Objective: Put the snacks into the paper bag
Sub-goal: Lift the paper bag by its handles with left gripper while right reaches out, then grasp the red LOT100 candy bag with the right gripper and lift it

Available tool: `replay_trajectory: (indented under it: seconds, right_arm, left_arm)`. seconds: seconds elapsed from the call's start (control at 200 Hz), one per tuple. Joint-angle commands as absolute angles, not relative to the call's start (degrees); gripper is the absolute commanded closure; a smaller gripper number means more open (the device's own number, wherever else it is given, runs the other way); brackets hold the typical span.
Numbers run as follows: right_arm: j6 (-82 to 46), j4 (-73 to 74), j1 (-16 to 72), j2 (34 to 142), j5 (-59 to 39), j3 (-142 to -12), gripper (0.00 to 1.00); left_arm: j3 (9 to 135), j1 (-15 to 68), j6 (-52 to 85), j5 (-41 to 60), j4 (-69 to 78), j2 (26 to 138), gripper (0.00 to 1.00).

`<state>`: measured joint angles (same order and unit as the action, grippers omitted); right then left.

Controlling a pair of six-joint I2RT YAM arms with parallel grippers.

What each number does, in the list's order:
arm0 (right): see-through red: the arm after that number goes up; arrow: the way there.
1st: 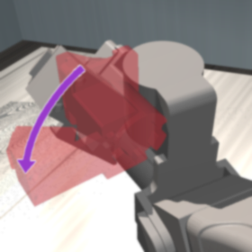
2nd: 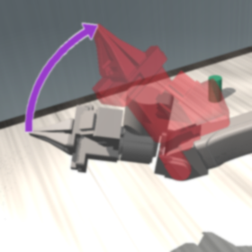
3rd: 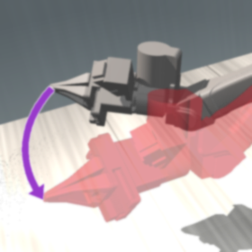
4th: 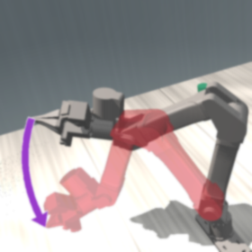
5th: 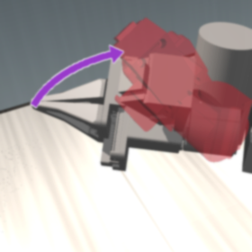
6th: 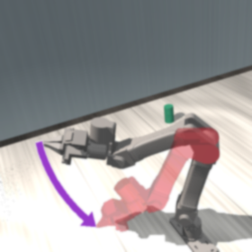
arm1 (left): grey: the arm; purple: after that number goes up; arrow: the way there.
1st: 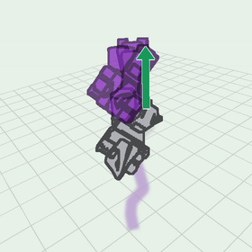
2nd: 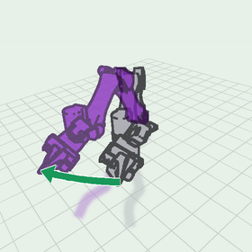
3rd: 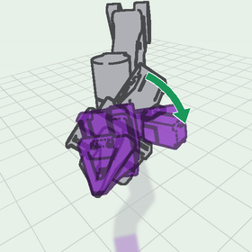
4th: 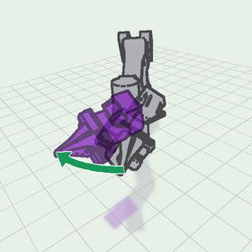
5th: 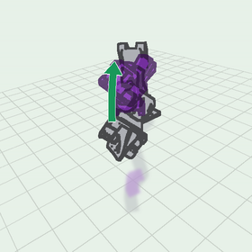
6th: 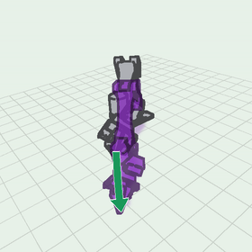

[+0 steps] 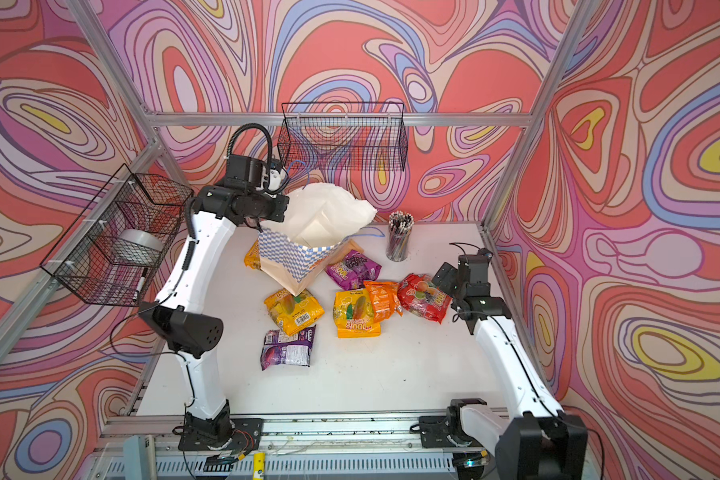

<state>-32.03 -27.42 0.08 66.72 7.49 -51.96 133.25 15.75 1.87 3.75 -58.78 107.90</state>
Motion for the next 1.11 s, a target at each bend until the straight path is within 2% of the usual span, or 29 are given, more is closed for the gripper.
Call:
replay_trajectory:
  seconds: [0.0, 0.315, 0.541, 0.656, 0.801, 0.851, 0.896, 0.941, 0.946, 0.956, 0.961, 0.976, 0.997, 1.012, 1.032, 1.102]
  right_arm:
    - [-35.2, -30.7, -0.1, 70.8, 6.4, -52.1, 0.02]
    - [-35.9, -22.4, -4.6, 82.3, 0.6, -50.9, 0.02]
    - [-34.6, -15.7, -5.8, 89.5, -6.6, -50.5, 0.02]
    - [-34.0, -13.8, -5.9, 93.0, -8.3, -51.0, 0.02]
    - [-33.9, -12.7, -6.0, 97.4, -11.6, -51.8, 0.02]
    - [-34.1, -11.9, -6.1, 98.4, -13.1, -51.8, 0.08]
    - [-34.3, -11.5, -6.1, 98.8, -13.7, -51.6, 0.17]
    - [-34.4, -11.0, -6.1, 98.4, -14.3, -51.3, 0.33]
    - [-34.5, -10.9, -6.1, 98.2, -14.4, -51.1, 0.38]
    - [-34.5, -10.8, -6.1, 98.0, -14.5, -51.1, 0.40]
    - [-34.5, -10.6, -6.1, 97.7, -14.6, -51.0, 0.45]
    - [-34.6, -10.5, -6.1, 97.4, -14.8, -50.8, 0.48]
    - [-34.7, -10.3, -6.1, 96.6, -14.9, -50.5, 0.61]
    - [-34.7, -10.2, -6.1, 96.2, -15.0, -50.4, 0.64]
    - [-34.7, -10.0, -6.1, 95.2, -15.1, -50.1, 0.73]
    - [-34.6, -10.5, -6.1, 92.3, -15.8, -49.9, 0.88]
  left_arm:
    - [128.4, 15.7, 10.1, -0.1, -55.4, 96.7, 1.00]
    - [108.1, 15.8, 13.5, -11.9, -58.3, 76.5, 1.00]
    - [98.2, 15.8, 16.5, -25.5, -63.7, 67.2, 1.00]
    - [92.8, 15.8, 18.9, -26.8, -65.0, 63.8, 1.00]
    - [85.4, 15.8, 21.8, -21.4, -62.8, 60.8, 1.00]
    - [83.6, 15.8, 22.8, -19.9, -62.0, 60.4, 1.00]
    - [82.1, 15.8, 24.0, -19.0, -61.1, 59.8, 1.00]
    - [80.8, 15.8, 25.1, -18.2, -60.1, 59.3, 1.00]
    - [80.7, 15.8, 25.2, -18.2, -60.0, 59.2, 1.00]
    - [80.5, 15.8, 25.5, -18.0, -59.8, 59.1, 1.00]
    - [80.5, 15.8, 25.5, -17.9, -59.7, 59.0, 1.00]
    - [80.2, 15.8, 25.8, -17.7, -59.5, 58.9, 1.00]
    - [79.9, 15.8, 26.3, -17.2, -59.3, 58.7, 1.00]
    - [79.8, 15.8, 26.5, -16.8, -59.2, 58.5, 1.00]
    - [79.7, 15.8, 26.9, -16.5, -58.9, 58.3, 1.00]
    - [79.4, 15.8, 27.7, -14.0, -57.6, 57.6, 1.00]
